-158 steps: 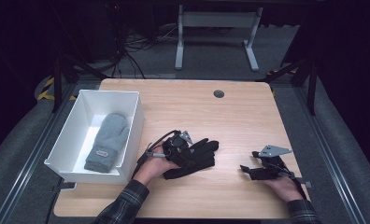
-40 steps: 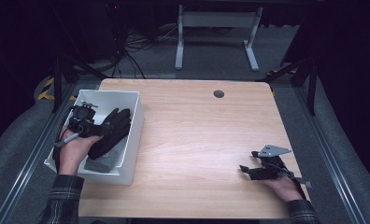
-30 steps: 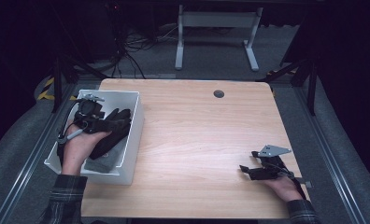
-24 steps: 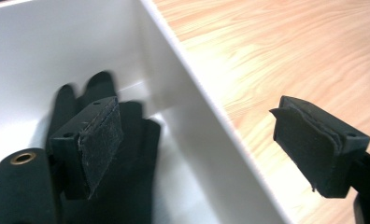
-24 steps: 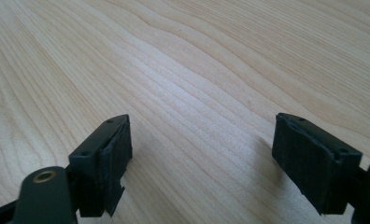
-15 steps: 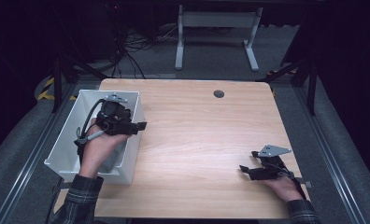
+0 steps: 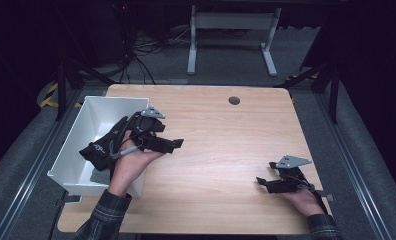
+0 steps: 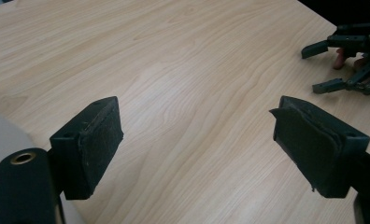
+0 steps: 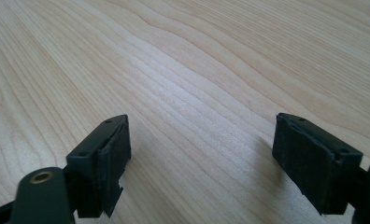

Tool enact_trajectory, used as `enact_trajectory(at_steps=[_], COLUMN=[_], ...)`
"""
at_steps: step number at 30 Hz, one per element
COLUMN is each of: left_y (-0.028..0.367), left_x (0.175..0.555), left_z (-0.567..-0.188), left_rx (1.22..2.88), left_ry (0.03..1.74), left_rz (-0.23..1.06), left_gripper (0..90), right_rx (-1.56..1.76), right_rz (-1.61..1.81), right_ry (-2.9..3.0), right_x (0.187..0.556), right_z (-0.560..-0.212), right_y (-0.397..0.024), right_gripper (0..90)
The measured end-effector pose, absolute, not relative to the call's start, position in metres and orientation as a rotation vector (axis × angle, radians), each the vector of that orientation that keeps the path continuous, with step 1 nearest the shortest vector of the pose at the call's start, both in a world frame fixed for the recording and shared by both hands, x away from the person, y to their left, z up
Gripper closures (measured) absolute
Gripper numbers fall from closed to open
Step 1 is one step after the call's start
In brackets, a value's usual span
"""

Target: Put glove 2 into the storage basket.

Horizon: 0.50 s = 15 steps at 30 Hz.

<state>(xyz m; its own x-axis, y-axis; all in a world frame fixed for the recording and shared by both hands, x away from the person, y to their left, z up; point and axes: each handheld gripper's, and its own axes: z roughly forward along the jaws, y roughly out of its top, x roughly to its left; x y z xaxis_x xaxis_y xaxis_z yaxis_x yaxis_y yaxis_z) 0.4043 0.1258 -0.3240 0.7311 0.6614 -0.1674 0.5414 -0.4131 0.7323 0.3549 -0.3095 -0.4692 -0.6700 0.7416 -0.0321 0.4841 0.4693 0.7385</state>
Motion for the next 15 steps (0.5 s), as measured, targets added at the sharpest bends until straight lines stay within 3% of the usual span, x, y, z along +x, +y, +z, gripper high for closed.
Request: enact_trajectory(at_steps=[15], left_y=[0.08], left_x=[0.395], left_z=[-0.359], left_rx=[2.143], left_ry=[0.812], left_rz=[0.138], left_gripper=[16.3], right_rx=[1.033], right_rz=[1.028], right_ry=[2.374], right_x=[0.355], right_z=[-0.469], right_y=[-0.309], right_gripper=[19.6])
